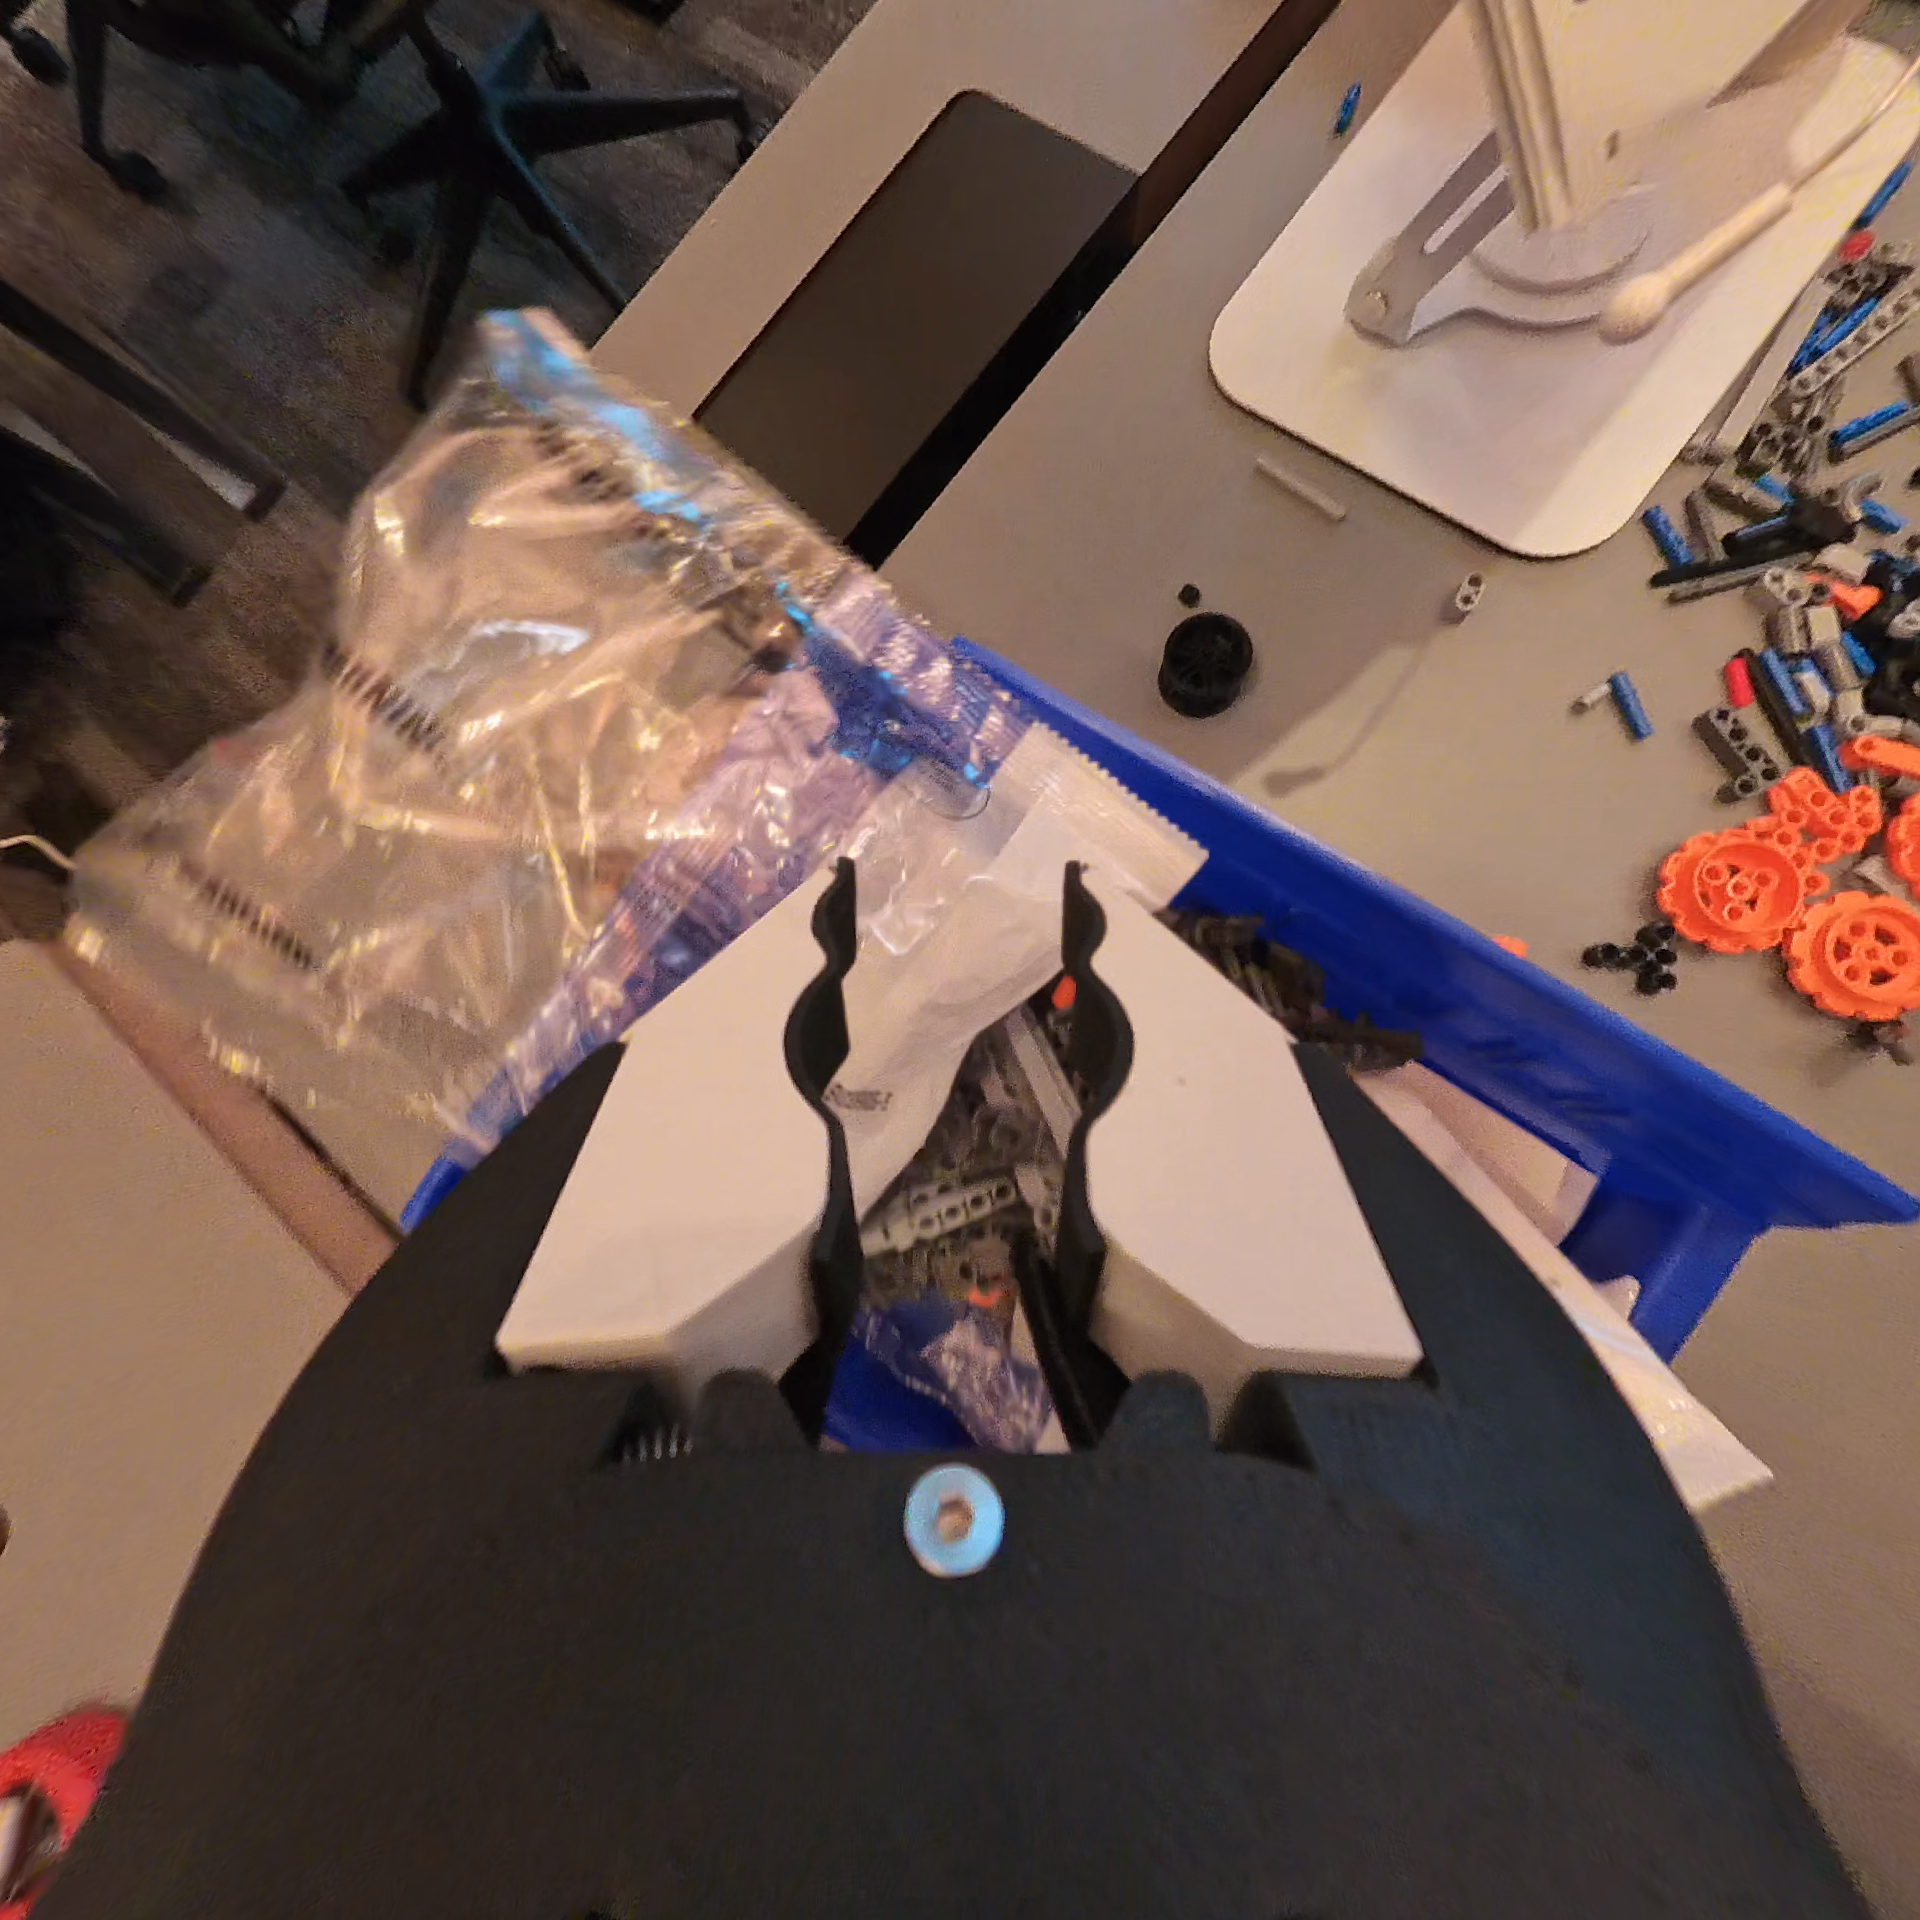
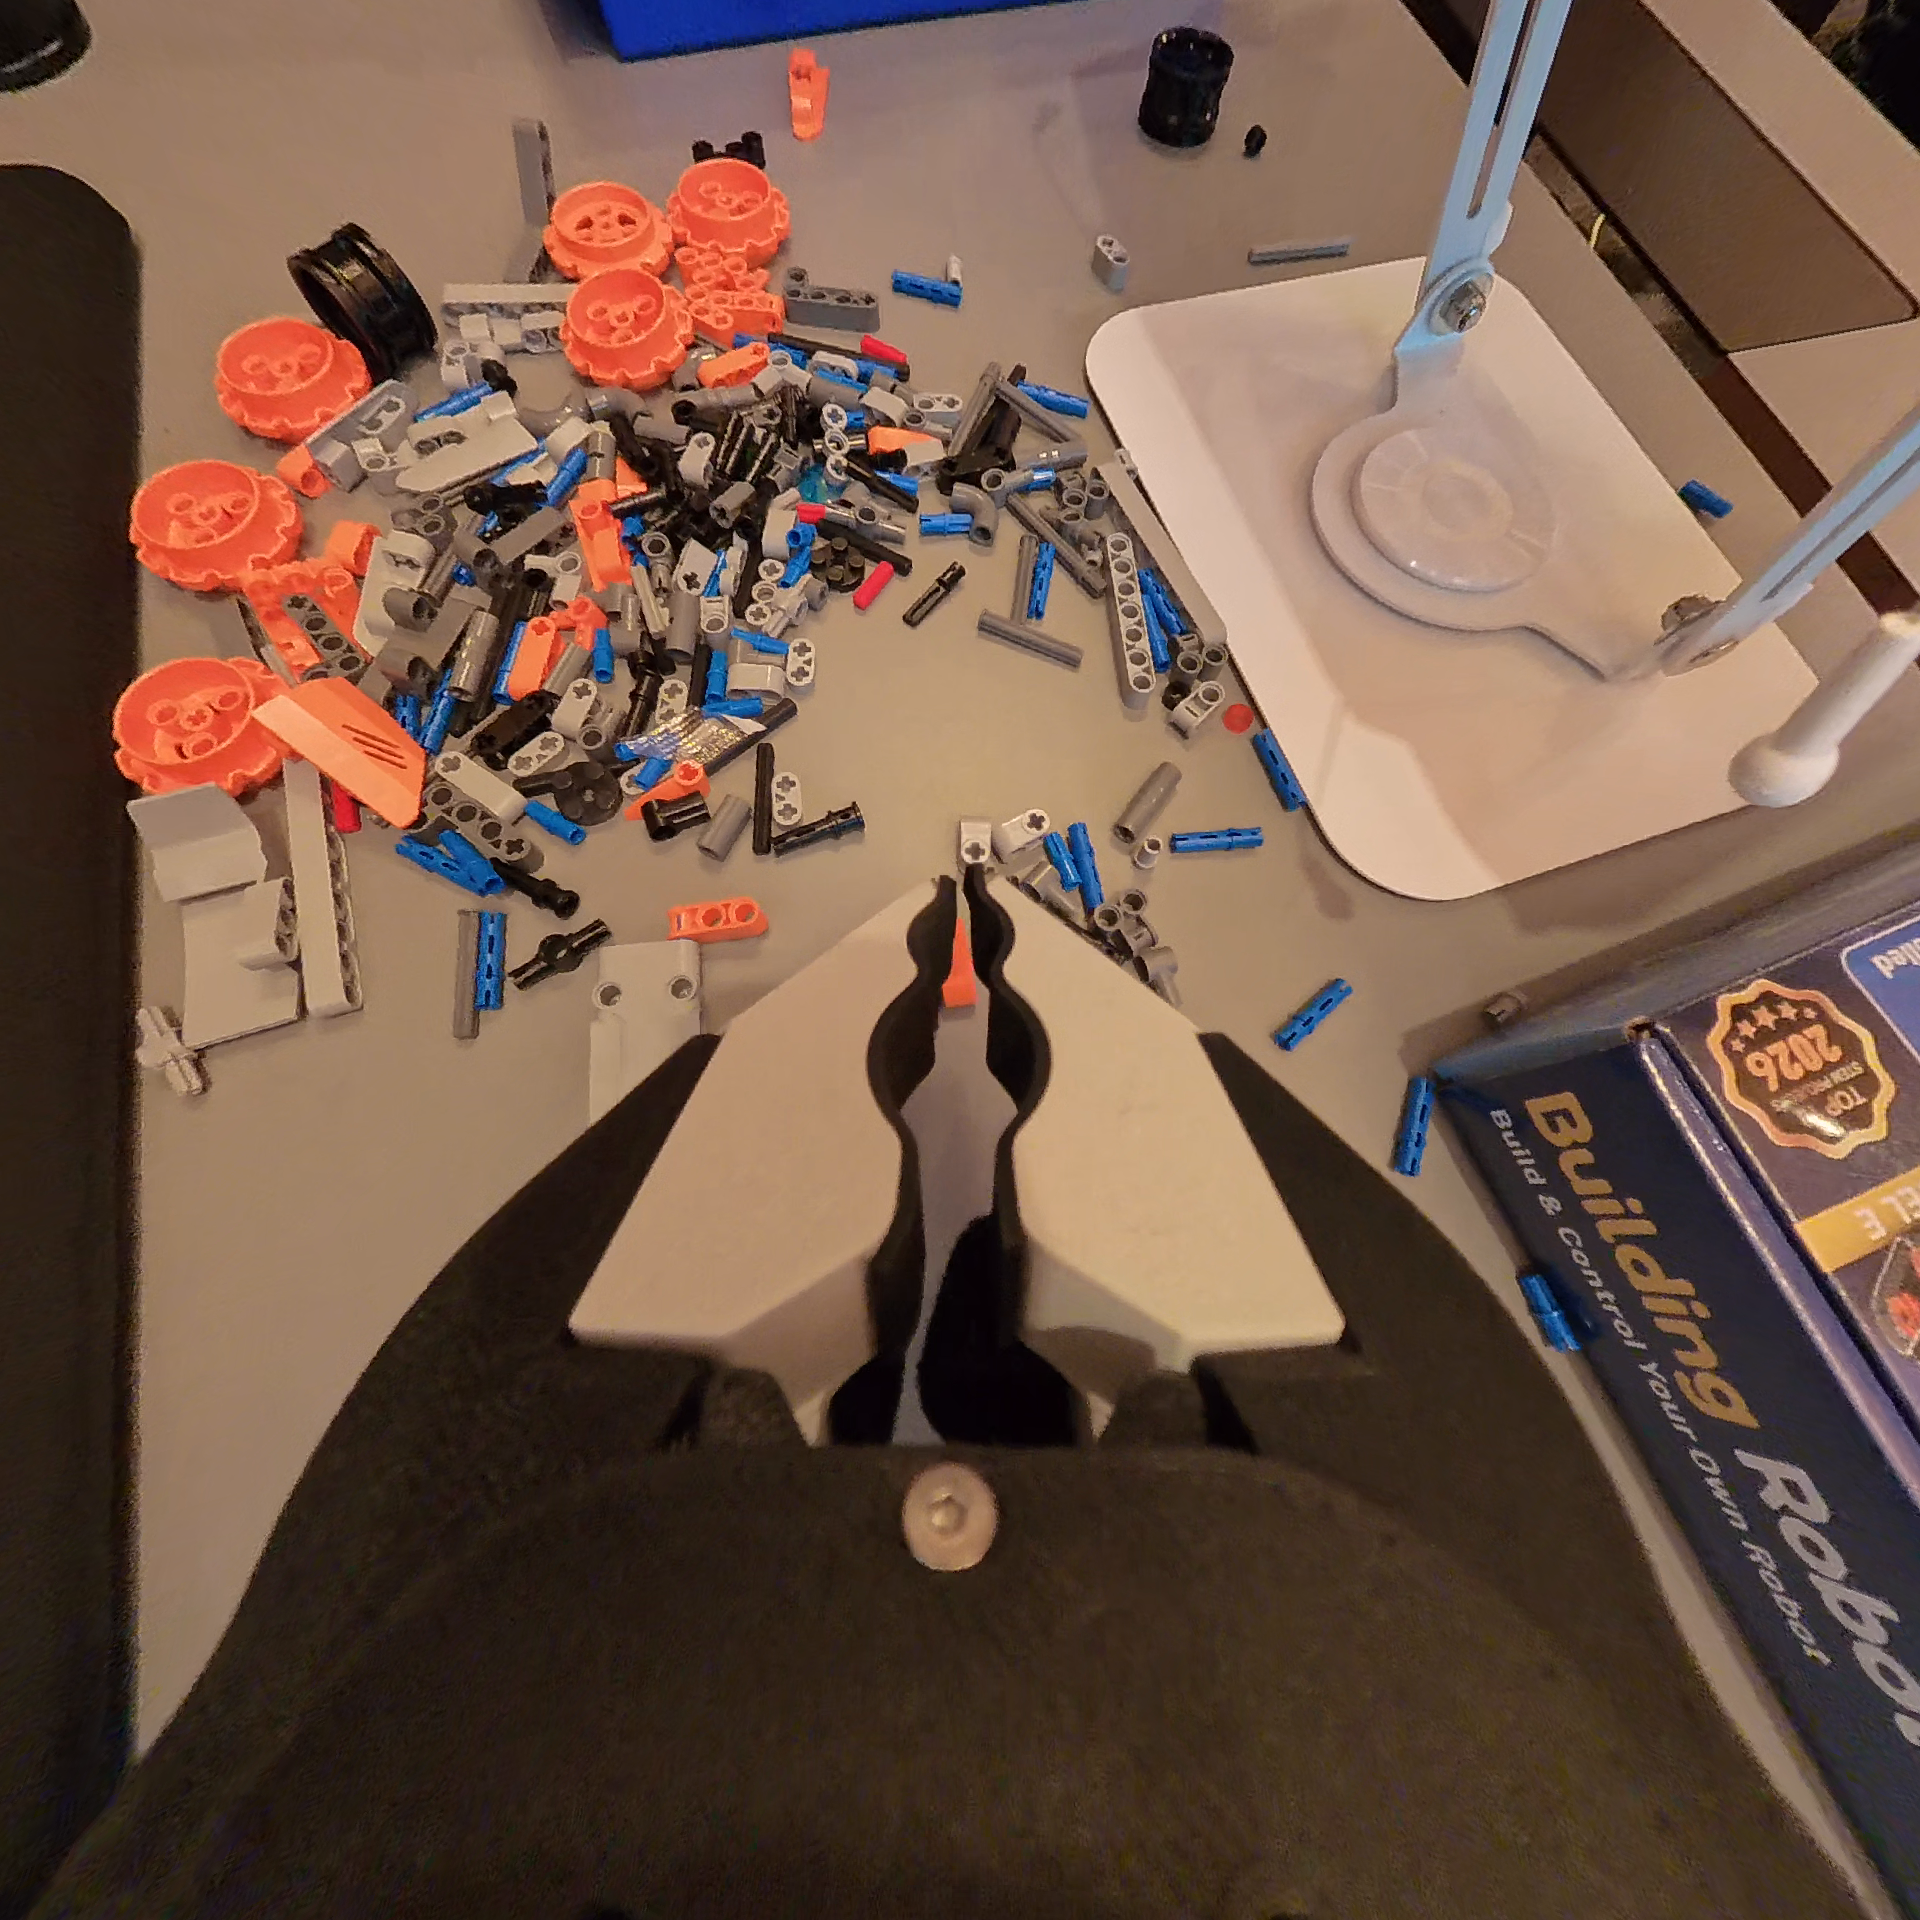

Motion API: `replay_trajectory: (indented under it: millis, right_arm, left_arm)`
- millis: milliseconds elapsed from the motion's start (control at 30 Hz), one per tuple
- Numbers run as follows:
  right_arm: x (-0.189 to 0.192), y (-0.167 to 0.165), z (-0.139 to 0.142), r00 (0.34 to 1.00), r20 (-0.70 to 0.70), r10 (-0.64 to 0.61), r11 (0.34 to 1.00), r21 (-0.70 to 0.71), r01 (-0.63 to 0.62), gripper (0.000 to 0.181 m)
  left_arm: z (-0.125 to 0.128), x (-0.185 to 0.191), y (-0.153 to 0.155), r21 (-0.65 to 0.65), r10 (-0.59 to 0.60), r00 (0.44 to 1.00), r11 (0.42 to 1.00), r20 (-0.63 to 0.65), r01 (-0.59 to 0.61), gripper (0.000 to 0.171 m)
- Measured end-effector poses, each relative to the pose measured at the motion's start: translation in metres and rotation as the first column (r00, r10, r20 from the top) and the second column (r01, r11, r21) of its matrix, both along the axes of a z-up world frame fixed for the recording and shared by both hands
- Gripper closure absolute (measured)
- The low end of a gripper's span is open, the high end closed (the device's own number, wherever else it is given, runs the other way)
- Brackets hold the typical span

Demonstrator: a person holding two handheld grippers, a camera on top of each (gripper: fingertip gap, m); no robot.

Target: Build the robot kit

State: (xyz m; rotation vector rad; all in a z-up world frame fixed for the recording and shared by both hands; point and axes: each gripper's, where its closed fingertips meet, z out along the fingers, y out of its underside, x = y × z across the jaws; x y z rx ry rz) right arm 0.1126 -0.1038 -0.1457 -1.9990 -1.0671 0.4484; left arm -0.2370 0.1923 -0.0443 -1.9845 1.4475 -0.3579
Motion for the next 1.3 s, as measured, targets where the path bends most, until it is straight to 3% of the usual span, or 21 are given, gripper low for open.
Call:
replay_trajectory:
  millis: [200, 367, 433, 500, 600, 733, 767, 833, 933, 1000, 1067, 1167, 1267, 1300]
  right_arm:
    - [-0.005, -0.007, 0.009, 1.000, -0.008, 0.030, 0.999, 0.027, -0.030, 0.181]
    - [-0.008, -0.012, 0.015, 0.999, -0.008, 0.053, 0.998, 0.046, -0.052, 0.181]
    - [-0.010, -0.014, 0.017, 0.998, -0.013, 0.061, 0.997, 0.050, -0.060, 0.181]
    - [-0.012, -0.016, 0.017, 0.998, -0.008, 0.068, 0.997, 0.046, -0.068, 0.180]
    - [-0.016, -0.018, 0.013, 0.997, 0.006, 0.083, 0.996, 0.039, -0.083, 0.180]
    - [-0.021, -0.020, 0.012, 0.995, 0.009, 0.099, 0.994, 0.037, -0.100, 0.180]
    - [-0.021, -0.021, 0.012, 0.995, 0.011, 0.102, 0.994, 0.036, -0.102, 0.180]
    - [-0.021, -0.022, 0.012, 0.995, 0.011, 0.104, 0.994, 0.034, -0.104, 0.180]
    - [-0.020, -0.023, 0.013, 0.994, 0.003, 0.107, 0.994, 0.033, -0.107, 0.180]
    - [-0.022, -0.024, 0.014, 0.994, -0.001, 0.113, 0.993, 0.033, -0.113, 0.180]
    - [-0.022, -0.025, 0.014, 0.993, 0.004, 0.120, 0.992, 0.034, -0.120, 0.180]
    - [-0.023, -0.027, 0.015, 0.992, 0.003, 0.126, 0.991, 0.035, -0.126, 0.180]
    - [-0.022, -0.028, 0.015, 0.992, 0.004, 0.123, 0.992, 0.037, -0.123, 0.180]
    - [-0.022, -0.028, 0.015, 0.993, 0.004, 0.122, 0.992, 0.039, -0.122, 0.179]
  left_arm:
    - [0.000, -0.029, -0.025, 0.008, -0.008, 0.992, 1.000, -0.123, 0.009, 0.134]
    - [0.005, -0.039, -0.031, 0.060, 0.021, 0.992, 0.998, -0.128, -0.013, 0.137]
    - [0.002, -0.034, -0.035, 0.021, 0.006, 0.994, 1.000, -0.106, -0.004, 0.136]
    - [-0.012, -0.038, -0.021, 0.063, 0.049, 0.982, 0.997, -0.185, -0.038, 0.136]
    - [-0.021, -0.029, 0.010, 0.152, 0.102, 0.979, 0.986, -0.175, -0.076, 0.140]
    - [-0.073, -0.030, 0.009, -0.070, 0.096, 0.952, 0.990, -0.292, -0.122, 0.138]
    - [-0.078, -0.032, 0.009, -0.059, 0.087, 0.943, 0.992, -0.321, -0.112, 0.139]
    - [-0.068, -0.033, 0.005, -0.013, 0.094, 0.944, 0.995, -0.317, -0.104, 0.137]
    - [-0.024, -0.031, -0.020, 0.023, 0.043, 0.975, 0.999, -0.218, -0.039, 0.131]
    - [-0.006, -0.025, -0.071, -0.073, -0.148, 0.971, 0.988, -0.186, 0.136, 0.129]
    - [-0.009, -0.036, -0.120, -0.213, -0.275, 0.928, 0.951, -0.251, 0.224, 0.118]
    - [-0.043, -0.062, -0.154, -0.288, -0.364, 0.815, 0.924, -0.451, 0.253, 0.097]
    - [-0.070, -0.082, -0.149, -0.185, -0.328, 0.697, 0.943, -0.637, 0.275, 0.089]
    - [-0.076, -0.087, -0.141, -0.123, -0.299, 0.668, 0.947, -0.681, 0.298, 0.102]
